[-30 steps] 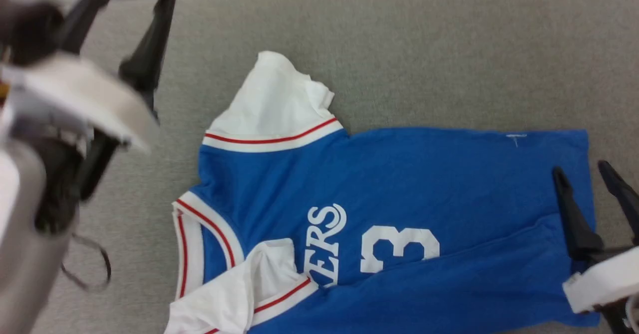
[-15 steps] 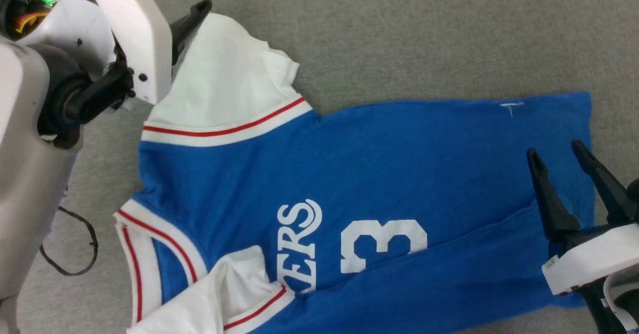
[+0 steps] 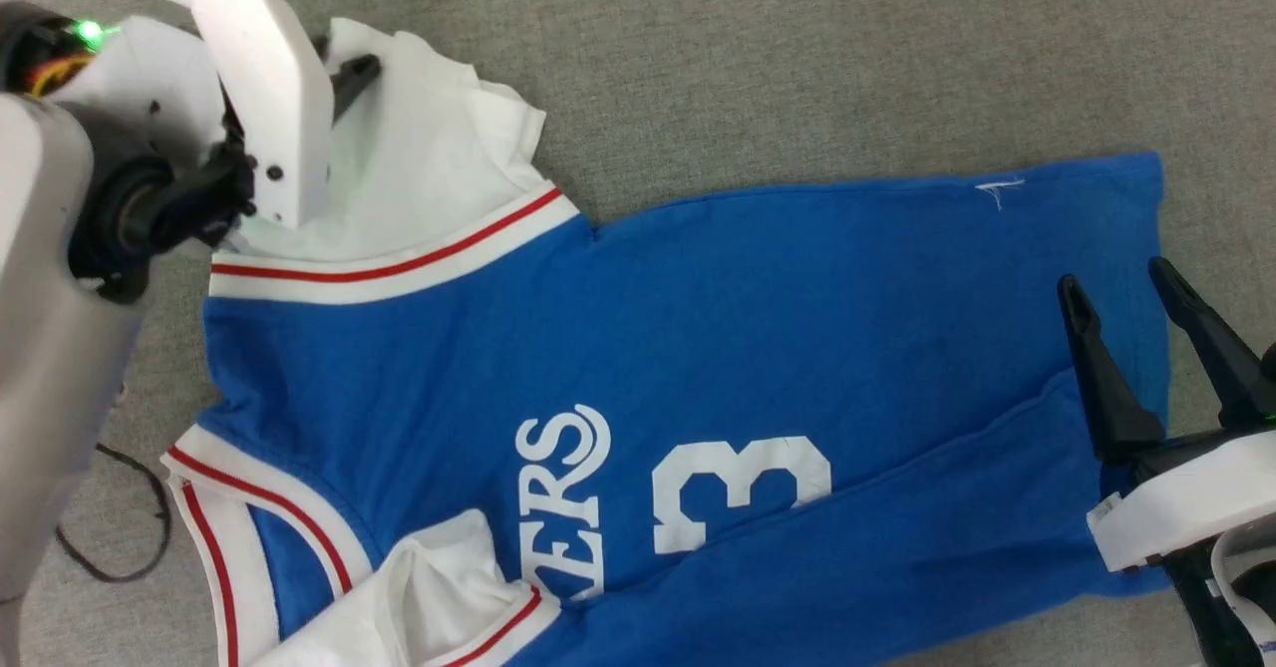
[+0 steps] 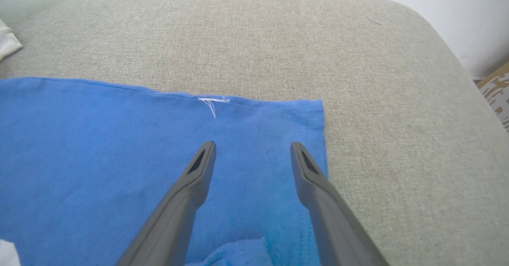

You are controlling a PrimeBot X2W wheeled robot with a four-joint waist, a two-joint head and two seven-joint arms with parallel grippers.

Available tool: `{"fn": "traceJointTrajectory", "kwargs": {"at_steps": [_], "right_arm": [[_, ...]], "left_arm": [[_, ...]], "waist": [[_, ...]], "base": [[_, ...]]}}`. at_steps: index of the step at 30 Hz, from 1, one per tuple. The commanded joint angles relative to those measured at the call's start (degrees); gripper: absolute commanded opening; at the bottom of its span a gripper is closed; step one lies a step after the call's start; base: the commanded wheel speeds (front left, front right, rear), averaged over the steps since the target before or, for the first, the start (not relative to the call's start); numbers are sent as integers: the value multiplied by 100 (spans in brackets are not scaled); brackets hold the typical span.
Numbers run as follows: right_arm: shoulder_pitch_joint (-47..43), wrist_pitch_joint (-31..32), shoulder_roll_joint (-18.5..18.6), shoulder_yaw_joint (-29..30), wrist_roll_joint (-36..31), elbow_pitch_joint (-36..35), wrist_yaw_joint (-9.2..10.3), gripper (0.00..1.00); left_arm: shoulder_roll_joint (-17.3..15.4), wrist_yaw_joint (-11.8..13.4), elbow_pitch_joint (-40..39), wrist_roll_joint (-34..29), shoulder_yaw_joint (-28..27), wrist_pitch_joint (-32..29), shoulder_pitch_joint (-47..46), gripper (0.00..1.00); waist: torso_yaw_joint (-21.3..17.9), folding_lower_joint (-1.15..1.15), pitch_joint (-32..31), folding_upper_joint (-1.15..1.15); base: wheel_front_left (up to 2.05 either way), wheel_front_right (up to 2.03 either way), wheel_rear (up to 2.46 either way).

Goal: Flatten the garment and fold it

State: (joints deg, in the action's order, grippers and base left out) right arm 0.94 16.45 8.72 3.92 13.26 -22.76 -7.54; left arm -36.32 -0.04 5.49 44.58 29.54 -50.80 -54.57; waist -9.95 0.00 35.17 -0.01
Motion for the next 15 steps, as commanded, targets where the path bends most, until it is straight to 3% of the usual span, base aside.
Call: {"fn": "traceJointTrajectory", "kwargs": {"at_steps": [1, 9, 15], "right_arm": [[90, -7, 22, 6, 10, -9, 5, 100], [554, 191, 437, 189, 80, -329, 5, 100], [1197, 776, 725, 713, 343, -161, 5, 100]], "left_arm": [[17, -28, 24, 68, 58, 40, 234, 0], [87, 134, -57, -58, -266, 1061, 533, 0], [1, 141, -257, 21, -378, 1266, 771, 0]], "waist": [[7, 0, -22, 1], [146, 0, -375, 1], [335, 0, -487, 1]], "base": [[0, 0, 0], [0, 0, 0], [0, 0, 0]]}}
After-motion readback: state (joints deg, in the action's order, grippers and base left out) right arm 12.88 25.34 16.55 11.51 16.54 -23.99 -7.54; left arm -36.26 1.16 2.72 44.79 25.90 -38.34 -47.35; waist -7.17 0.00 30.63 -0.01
